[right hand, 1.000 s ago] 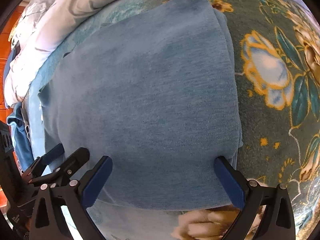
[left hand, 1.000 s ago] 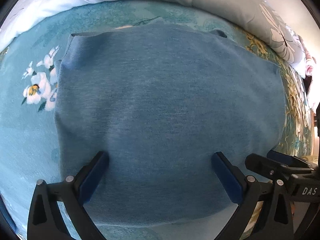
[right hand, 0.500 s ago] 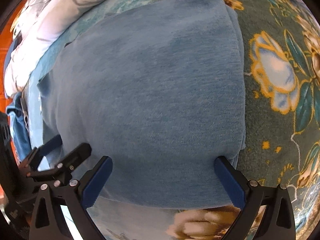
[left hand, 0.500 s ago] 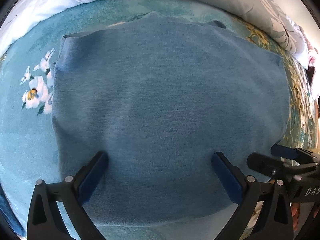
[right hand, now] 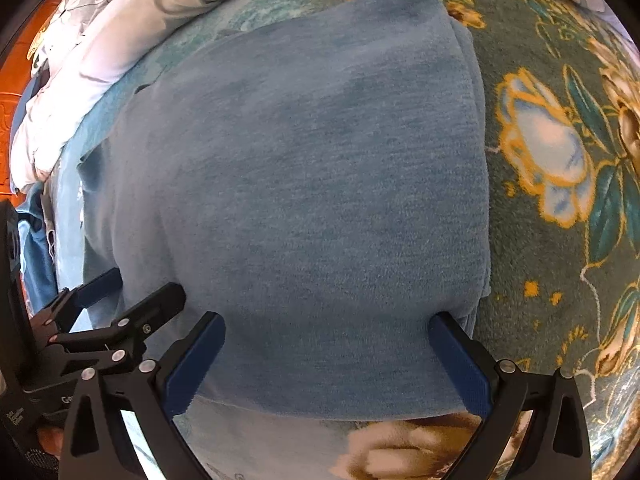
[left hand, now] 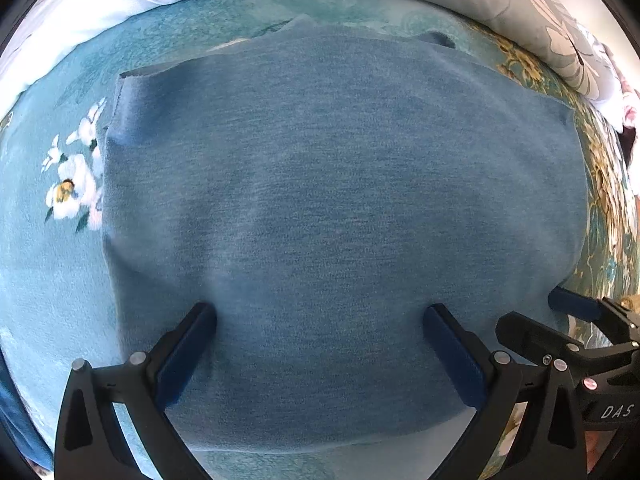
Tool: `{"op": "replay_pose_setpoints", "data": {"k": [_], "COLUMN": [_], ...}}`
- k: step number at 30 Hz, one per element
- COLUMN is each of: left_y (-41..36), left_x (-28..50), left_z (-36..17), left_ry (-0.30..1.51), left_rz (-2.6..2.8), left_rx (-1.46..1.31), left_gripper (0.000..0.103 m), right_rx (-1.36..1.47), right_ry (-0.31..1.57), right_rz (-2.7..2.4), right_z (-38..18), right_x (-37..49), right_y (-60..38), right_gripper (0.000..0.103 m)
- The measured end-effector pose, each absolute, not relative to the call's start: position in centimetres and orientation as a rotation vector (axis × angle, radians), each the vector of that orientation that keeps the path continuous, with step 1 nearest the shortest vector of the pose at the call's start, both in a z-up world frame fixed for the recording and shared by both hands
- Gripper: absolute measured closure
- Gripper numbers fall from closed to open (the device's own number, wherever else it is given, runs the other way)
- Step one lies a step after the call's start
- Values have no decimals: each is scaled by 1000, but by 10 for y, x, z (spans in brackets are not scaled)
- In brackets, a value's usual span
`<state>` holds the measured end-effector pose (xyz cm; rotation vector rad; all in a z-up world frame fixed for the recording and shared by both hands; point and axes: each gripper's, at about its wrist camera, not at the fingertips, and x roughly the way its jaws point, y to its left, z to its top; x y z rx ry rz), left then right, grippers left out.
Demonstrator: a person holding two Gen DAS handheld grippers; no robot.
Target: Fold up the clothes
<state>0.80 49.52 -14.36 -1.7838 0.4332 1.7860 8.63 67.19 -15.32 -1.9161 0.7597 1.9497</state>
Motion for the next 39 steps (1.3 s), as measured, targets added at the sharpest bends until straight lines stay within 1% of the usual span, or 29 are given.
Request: {"op": "replay_pose_setpoints", "data": {"k": [6, 11, 12, 13, 14, 15, 16, 17, 18, 19, 20, 22, 25, 26, 30, 36, 39], "left_y": [486, 474, 472, 476, 485, 493, 502, 503, 501, 499, 497, 494, 491, 491, 493, 499, 511], "left_x": [12, 3, 1, -4, -11, -18, -24, -23, -17, -15, -17, -20, -21, -20, -16, -6, 6], "left_z": [-131, -99, -94, -92, -91, -91, -90, -95, -104, -109, -111, -115, -118, -119, -116, -94, -89], "left_ry": [388, 300, 287, 280, 278, 276, 274, 277, 282, 281, 277, 267, 262, 268, 290, 255, 256], "left_rz": [1832, 1900, 1910, 1914, 1915, 1917, 1919, 1912, 1900, 1896, 1898, 1899, 1902, 1902, 1905, 1874, 1816], "left_rx": [-1746, -1687, -1679, -1682, -1690, -1698, -1706, -1728, -1759, -1780, -1796, -1822, -1827, -1823, -1811, -1745, -1719], "left_gripper": [0, 9, 13, 15, 17, 25, 34, 39, 48, 60, 64, 71, 76, 76, 76, 76, 76], "right_rx": [-1855, -1769, -1741, -1723, -1708, -1700, -1705, -1712, -1723, -1733, -1741, -1758, -1777, -1783, -1795, -1685, -1673], "right_ry": [711, 607, 566, 543, 524, 518, 528, 541, 554, 566, 577, 600, 621, 624, 663, 664, 710], "right_rz": [2033, 2110, 2123, 2134, 2145, 2153, 2154, 2154, 2147, 2141, 2136, 2126, 2102, 2091, 2073, 2139, 2093], "right_z": [-141, -111, -105, -101, -97, -93, -92, -91, -95, -99, -102, -109, -117, -122, -129, -95, -99], "right_x": [92, 99, 105, 107, 109, 103, 99, 96, 92, 92, 92, 93, 95, 94, 92, 103, 113], "right_y": [658, 648, 645, 644, 642, 658, 667, 673, 674, 674, 674, 674, 676, 677, 684, 705, 729], "right_gripper": [0, 9, 10, 14, 20, 23, 29, 38, 43, 53, 62, 70, 78, 81, 82, 81, 81]}}
